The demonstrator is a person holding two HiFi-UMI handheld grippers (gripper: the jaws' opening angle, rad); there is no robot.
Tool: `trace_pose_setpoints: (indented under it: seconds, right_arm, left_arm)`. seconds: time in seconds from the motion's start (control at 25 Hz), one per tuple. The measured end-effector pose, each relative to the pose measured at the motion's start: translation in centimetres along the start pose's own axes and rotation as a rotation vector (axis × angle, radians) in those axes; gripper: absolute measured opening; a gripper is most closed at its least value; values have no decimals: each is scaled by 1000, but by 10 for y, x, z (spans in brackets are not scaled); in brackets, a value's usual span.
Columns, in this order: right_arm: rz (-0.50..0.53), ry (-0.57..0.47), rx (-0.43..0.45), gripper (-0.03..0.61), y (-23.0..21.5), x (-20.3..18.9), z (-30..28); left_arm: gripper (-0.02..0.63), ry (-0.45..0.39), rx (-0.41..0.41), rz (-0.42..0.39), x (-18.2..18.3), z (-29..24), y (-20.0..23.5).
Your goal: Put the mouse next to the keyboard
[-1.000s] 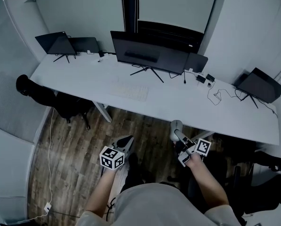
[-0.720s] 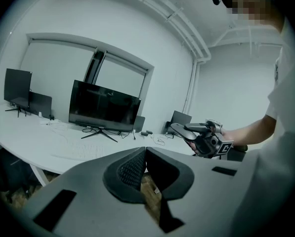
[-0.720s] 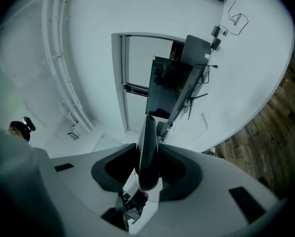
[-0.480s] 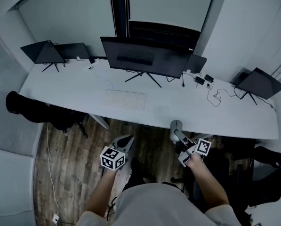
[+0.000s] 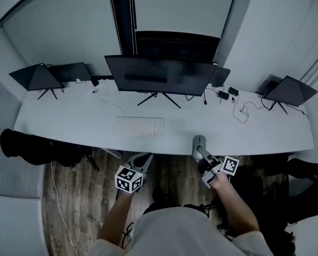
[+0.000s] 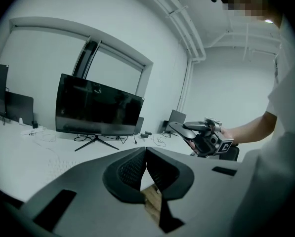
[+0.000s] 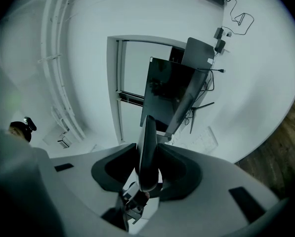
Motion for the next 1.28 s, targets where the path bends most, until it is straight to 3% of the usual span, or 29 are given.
trace_pose_setpoints:
  seconds: [0.32,0.68,1.28]
  right_arm:
    - [8,-65,-20,147,-3,2,-26]
    - [5,-85,-44,147,-8,3,-37]
    - [-10,4,-39,147,-48,27,-87]
  left_arm:
    - [17,3,-60,-15,12,-15,36]
    - [17,-3,-69,-18,18,-21,52]
    - [17,7,0,-10,20,-59,78]
Point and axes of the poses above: the fingertips, and each gripper's own axes: z backward along the fingers, y to its left, x out of its top, the point moved 3 cm from there along z, backward along the fingers, and after that the axes turned 13 degrees about -y, right-handed, at the moved point
